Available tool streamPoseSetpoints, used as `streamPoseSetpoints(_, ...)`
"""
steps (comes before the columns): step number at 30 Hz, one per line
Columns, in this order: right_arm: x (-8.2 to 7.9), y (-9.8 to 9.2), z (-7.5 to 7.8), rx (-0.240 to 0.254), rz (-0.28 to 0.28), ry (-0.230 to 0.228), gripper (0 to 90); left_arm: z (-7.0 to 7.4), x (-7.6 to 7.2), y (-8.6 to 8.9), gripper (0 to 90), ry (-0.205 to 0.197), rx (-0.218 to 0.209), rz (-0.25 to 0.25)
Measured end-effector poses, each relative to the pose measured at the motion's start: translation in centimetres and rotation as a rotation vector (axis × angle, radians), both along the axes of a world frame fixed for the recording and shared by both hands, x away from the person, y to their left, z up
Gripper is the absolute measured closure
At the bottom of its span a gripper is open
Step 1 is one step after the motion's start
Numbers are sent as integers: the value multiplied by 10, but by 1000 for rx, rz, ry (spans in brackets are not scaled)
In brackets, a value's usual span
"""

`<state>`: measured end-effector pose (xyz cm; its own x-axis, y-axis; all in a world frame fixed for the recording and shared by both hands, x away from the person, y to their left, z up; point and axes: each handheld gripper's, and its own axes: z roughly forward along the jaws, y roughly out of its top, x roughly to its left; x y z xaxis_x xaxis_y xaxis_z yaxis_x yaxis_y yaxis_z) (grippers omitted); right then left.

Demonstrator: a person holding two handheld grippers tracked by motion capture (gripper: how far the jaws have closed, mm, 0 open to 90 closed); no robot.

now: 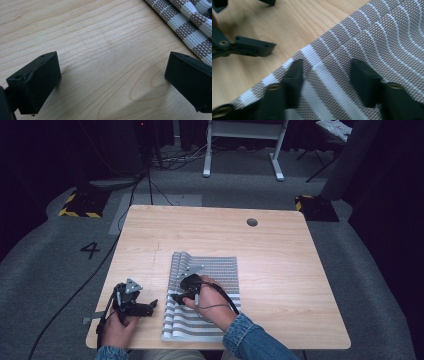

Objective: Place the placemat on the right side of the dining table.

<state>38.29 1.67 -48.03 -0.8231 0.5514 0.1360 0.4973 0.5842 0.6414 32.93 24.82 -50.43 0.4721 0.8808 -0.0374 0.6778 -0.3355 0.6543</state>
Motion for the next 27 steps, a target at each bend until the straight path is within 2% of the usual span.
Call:
streamPoseSetpoints(1,0,0,0,0,0,0,637,0,0,0,4,0,0,0)
streamPoseSetpoints(2,-2,1,3,-6,-4,23,691,0,0,0,4,0,0,0)
streamPoseSetpoints(3,-2,3,6,-33,8,20,774,0,0,0,5,0,0,0)
streamPoseSetpoints(4,-2,3,6,-33,8,20,774,0,0,0,5,0,0,0)
streamPoseSetpoints(6,-2,4,10,-56,30,18,849,0,0,0,5,-1,0,0)
streamPoseSetpoints(7,-2,4,10,-56,30,18,849,0,0,0,5,-1,0,0)
streamPoseSetpoints(8,0,2,13,-62,55,-3,877,0,0,0,4,0,0,0)
streamPoseSetpoints(13,-2,-3,28,-65,65,-3,884,0,0,0,4,-3,2,1)
streamPoseSetpoints(14,-1,-9,37,-52,79,-23,885,0,0,0,5,-3,-1,3)
streamPoseSetpoints(15,-1,-9,37,-52,79,-23,885,0,0,0,4,-3,-1,3)
streamPoseSetpoints(16,0,-17,47,-38,80,-34,885,0,0,0,4,4,3,-1)
streamPoseSetpoints(18,1,-26,57,-17,75,-40,884,1,0,0,3,4,4,-1)
streamPoseSetpoints(19,1,-26,57,-17,75,-40,884,1,0,0,3,3,5,-1)
streamPoseSetpoints(20,0,-35,69,1,57,-42,884,1,1,0,2,3,5,0)
streamPoseSetpoints(22,0,-45,80,6,61,-64,884,0,1,0,2,-5,5,6)
streamPoseSetpoints(23,0,-45,80,6,61,-64,884,0,1,-1,2,-6,3,9)
streamPoseSetpoints(24,0,-58,91,18,65,-88,884,0,1,-1,2,-6,3,9)
streamPoseSetpoints(27,-2,-78,107,31,43,-115,885,0,2,-1,2,-8,1,7)
